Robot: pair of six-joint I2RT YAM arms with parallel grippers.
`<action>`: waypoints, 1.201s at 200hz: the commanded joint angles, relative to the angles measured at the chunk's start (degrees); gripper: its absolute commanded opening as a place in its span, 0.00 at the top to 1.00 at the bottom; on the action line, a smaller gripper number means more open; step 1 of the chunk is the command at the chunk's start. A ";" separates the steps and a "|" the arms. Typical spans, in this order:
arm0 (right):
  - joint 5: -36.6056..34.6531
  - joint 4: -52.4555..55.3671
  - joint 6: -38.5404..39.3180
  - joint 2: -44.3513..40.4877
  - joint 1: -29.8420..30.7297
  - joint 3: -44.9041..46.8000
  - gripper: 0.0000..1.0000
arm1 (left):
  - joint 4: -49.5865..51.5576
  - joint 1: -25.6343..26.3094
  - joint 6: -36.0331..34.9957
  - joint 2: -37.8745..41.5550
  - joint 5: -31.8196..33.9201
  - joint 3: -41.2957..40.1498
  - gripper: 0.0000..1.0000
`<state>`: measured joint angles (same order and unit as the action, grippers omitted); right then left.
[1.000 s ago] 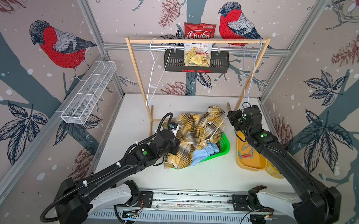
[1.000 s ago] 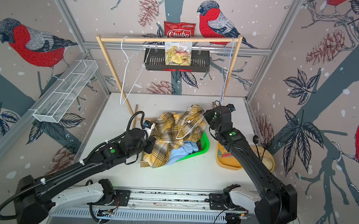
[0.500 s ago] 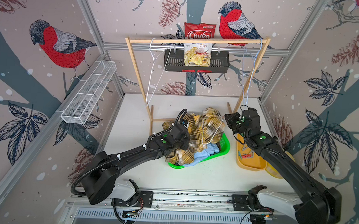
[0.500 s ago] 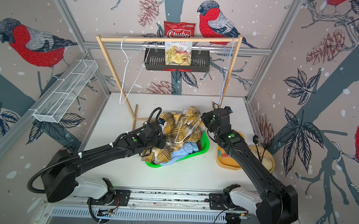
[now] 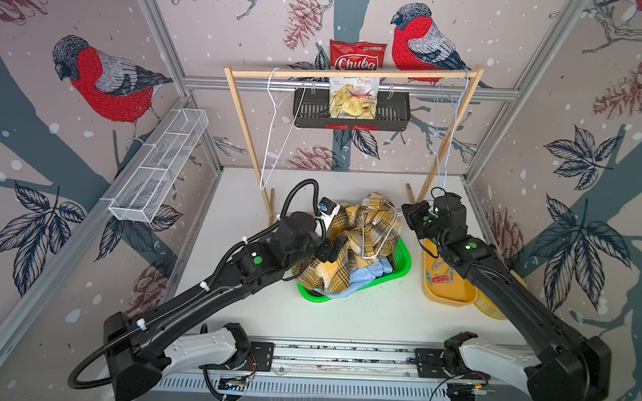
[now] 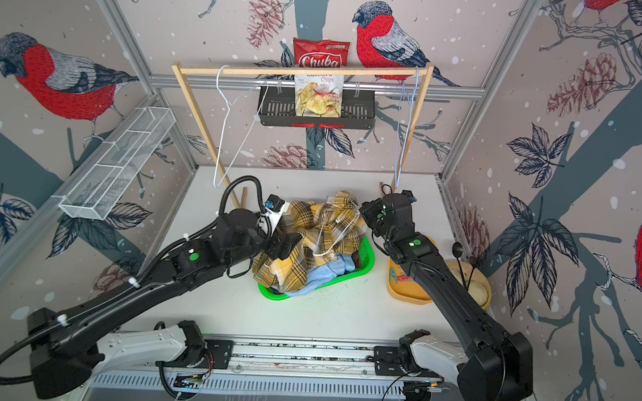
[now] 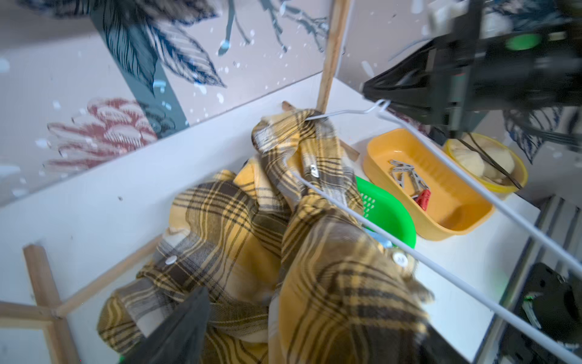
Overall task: Remove the clothespins securing long-sleeve shirts to the hanger
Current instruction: Remove the long-sleeve shirt from the hanger.
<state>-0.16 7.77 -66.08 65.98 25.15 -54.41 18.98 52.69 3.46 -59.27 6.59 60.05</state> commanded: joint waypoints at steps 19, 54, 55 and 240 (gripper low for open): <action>0.85 -1.68 0.02 0.53 -0.01 0.09 1.00 | 3.18 7.82 -15.80 6.56 2.64 -0.85 0.13; 1.22 -1.55 0.12 0.82 -0.03 0.16 1.00 | 3.79 8.25 -15.59 4.24 4.93 0.07 0.11; 1.22 -1.54 0.10 0.82 -0.02 0.17 1.00 | 3.61 8.32 -15.59 4.29 4.84 0.02 0.11; 3.27 -2.24 0.65 0.08 -0.89 2.13 1.00 | 4.65 20.48 -26.05 -17.89 21.08 12.37 0.89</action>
<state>2.07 7.25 -65.89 66.65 24.38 -52.47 23.79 72.82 -21.87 -76.44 24.88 71.77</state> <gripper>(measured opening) 0.073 0.201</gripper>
